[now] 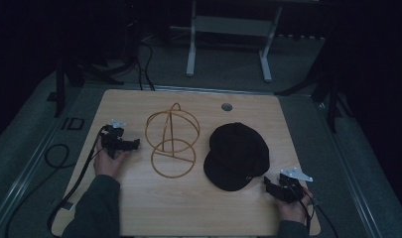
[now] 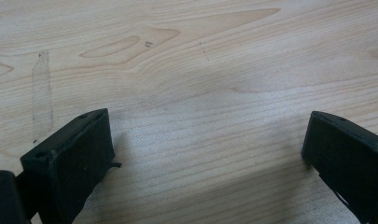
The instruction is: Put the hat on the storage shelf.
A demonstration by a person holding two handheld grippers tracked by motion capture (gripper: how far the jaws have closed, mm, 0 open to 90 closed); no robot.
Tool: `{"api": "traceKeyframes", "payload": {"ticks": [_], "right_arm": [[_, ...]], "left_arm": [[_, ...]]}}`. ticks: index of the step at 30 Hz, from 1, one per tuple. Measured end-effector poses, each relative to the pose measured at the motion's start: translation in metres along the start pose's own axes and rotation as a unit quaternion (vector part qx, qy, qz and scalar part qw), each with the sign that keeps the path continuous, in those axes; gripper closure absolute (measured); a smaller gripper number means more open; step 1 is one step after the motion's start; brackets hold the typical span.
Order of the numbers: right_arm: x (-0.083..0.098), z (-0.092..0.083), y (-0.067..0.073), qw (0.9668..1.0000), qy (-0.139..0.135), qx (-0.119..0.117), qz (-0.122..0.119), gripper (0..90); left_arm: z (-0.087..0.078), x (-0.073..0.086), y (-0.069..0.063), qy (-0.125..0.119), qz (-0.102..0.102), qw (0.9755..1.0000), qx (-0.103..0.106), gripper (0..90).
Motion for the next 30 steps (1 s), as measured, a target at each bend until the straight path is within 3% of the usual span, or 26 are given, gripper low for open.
{"api": "traceKeyframes", "payload": {"ticks": [13,18,24,30], "right_arm": [[0.0,0.0,0.002,1.0,0.002,-0.007,-0.006,32.0],[-0.003,-0.001,0.005,0.9995,0.021,-0.017,-0.015,38.0],[-0.009,-0.003,0.01,0.9967,0.04,-0.039,-0.059,51.7],[-0.015,-0.008,0.027,0.9894,0.061,-0.048,-0.123,53.6]], "left_arm": [[0.0,0.0,0.0,0.0,0.0,1.0,0.0,1.8],[0.0,0.0,0.0,0.0,0.0,1.0,0.0,1.8],[0.0,0.0,0.0,0.0,0.0,1.0,0.0,1.8],[0.0,0.0,0.0,0.0,0.0,1.0,0.0,1.8]]}}
Point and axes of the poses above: each handheld gripper's, and its own axes: z roughly forward along the jaws, x roughly out of its underside, y roughly to its left, the point moved 3 cm from there along z, roughly forward along the jaws, and after that the axes turned 3 degrees about -y, right-handed, at the moved point
